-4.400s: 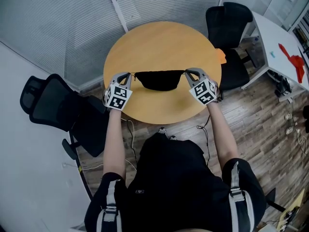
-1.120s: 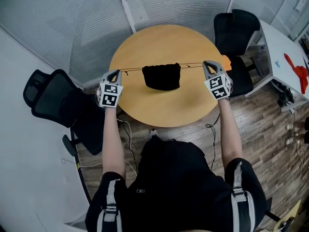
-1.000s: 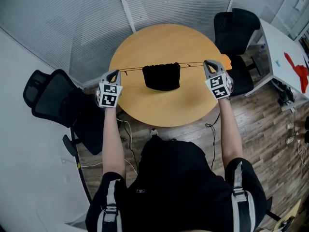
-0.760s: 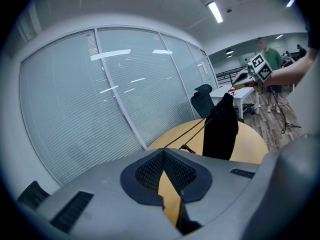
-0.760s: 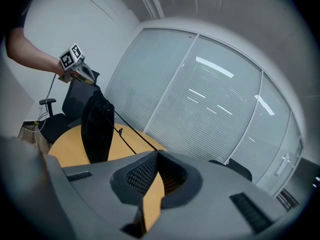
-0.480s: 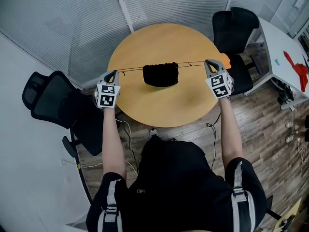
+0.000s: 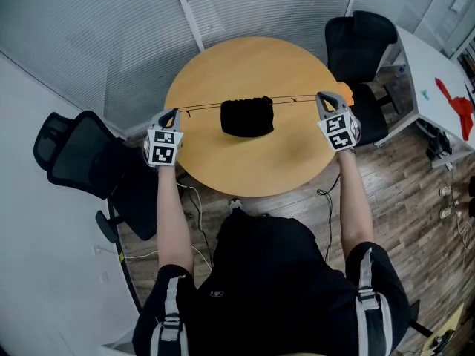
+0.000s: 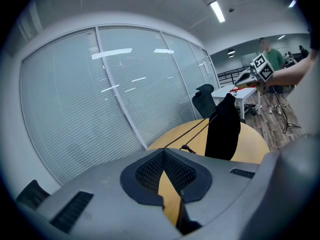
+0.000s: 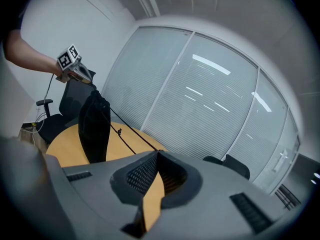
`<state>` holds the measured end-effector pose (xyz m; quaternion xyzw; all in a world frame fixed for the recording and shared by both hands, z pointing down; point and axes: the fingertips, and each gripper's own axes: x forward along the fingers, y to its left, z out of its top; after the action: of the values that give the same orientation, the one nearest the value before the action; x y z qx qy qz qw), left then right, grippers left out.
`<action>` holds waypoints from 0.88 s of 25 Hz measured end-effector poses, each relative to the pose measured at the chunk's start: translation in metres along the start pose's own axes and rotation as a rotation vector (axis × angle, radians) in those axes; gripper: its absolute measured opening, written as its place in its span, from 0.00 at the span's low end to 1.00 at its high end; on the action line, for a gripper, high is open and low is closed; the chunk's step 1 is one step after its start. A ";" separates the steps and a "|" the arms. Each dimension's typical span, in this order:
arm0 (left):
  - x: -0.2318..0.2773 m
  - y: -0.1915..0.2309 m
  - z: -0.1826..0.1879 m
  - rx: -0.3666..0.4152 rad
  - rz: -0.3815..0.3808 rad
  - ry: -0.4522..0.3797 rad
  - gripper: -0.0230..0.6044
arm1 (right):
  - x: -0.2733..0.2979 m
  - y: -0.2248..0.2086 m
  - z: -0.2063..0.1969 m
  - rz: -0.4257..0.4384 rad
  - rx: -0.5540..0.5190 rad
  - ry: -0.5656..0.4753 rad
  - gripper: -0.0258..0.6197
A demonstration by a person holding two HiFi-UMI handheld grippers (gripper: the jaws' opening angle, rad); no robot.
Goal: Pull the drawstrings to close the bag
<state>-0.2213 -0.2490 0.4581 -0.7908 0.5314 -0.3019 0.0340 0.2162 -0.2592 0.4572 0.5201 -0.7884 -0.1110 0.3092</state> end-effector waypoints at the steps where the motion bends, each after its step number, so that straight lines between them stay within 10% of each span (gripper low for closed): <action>1: 0.000 0.000 0.000 -0.001 0.000 0.000 0.06 | 0.000 -0.001 0.000 -0.001 0.000 -0.002 0.13; 22: 0.002 0.008 -0.004 -0.037 0.012 0.002 0.06 | 0.002 -0.008 -0.011 0.005 0.020 0.021 0.13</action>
<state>-0.2291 -0.2534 0.4595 -0.7877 0.5417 -0.2926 0.0204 0.2280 -0.2626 0.4625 0.5224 -0.7874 -0.0972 0.3125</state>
